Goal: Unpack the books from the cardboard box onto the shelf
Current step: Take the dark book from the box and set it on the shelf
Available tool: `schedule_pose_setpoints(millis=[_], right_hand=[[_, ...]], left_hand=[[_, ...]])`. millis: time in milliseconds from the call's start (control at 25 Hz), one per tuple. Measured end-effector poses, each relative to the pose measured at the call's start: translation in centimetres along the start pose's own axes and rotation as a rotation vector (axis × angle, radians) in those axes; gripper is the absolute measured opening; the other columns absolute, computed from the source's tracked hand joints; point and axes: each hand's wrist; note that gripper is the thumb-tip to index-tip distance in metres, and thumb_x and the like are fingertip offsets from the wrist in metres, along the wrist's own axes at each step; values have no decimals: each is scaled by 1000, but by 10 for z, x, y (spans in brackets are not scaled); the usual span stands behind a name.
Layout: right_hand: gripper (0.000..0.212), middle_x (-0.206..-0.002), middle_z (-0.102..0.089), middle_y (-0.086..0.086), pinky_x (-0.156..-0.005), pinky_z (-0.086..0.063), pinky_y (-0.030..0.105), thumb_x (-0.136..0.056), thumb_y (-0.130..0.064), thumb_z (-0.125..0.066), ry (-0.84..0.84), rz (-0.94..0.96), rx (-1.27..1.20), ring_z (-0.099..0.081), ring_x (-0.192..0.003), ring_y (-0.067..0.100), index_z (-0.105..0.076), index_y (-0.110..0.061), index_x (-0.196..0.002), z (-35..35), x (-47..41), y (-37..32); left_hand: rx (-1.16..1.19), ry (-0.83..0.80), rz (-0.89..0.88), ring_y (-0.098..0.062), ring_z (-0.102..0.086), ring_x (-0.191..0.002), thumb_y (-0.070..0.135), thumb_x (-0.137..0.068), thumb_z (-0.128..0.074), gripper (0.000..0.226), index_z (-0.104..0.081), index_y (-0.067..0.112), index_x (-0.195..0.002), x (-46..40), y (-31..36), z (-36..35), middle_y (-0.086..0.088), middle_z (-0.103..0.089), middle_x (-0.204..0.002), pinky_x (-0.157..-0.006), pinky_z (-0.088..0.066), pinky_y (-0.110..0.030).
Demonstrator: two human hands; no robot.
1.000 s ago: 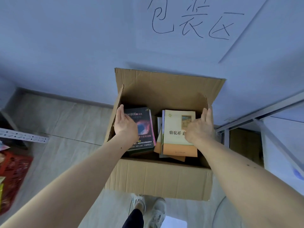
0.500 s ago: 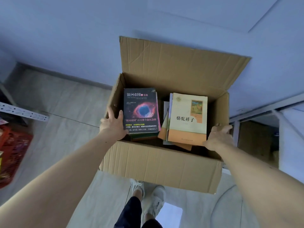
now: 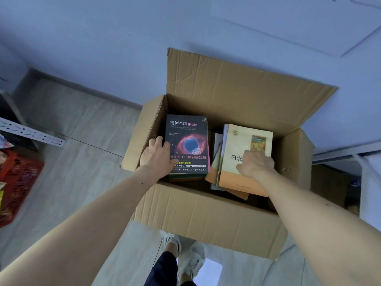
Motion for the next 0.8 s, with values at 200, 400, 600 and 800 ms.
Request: schedule_pose_setpoints(millis=[200,400,600,800], right_hand=[[54,-132,-57,9,-79,-42,30,-95,-49,-55,-99,160,-573,-57,-111,25,-45,-13,-134,8,-29,-86],[71,-136,-53,13,-83,-42,32,-93,-55,-52,-77,38,-714,-56,-119,30,-38,-5,-141,5,-54,-124],[60,-124,-60,12,-75,-44,33,-94,-60,-44,-13,-40,-655,-60,-104,28,-59,-7,-119,2,-65,-136],[67,-128,-57,12,-81,-46,35,-92,-65,-40,-30,-77,-660,-60,-107,28,-55,-10,-126,3,-72,-136]], left_hand=[[418,-264,275,-33,-57,-119,53,-85,-67,75,-40,3,-134,-26,-6,-10,-17,-53,-132,-88,-50,-40],[620,-438,287,-10,-60,-78,53,-85,-69,37,-52,21,-89,-47,-13,-21,5,-62,-89,-64,-51,-26],[705,-472,312,-9,-57,-70,49,-80,-75,40,-52,22,-98,-56,-11,-29,7,-60,-85,-56,-45,-21],[923,-455,467,-12,-63,-78,40,-73,-85,39,-53,24,-88,-52,0,-41,5,-65,-89,-70,-55,-28]])
Point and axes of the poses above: each hand's wrist, its own x-axis away from the middle knuckle, its own z-axis out of the back of the hand, y = z × x
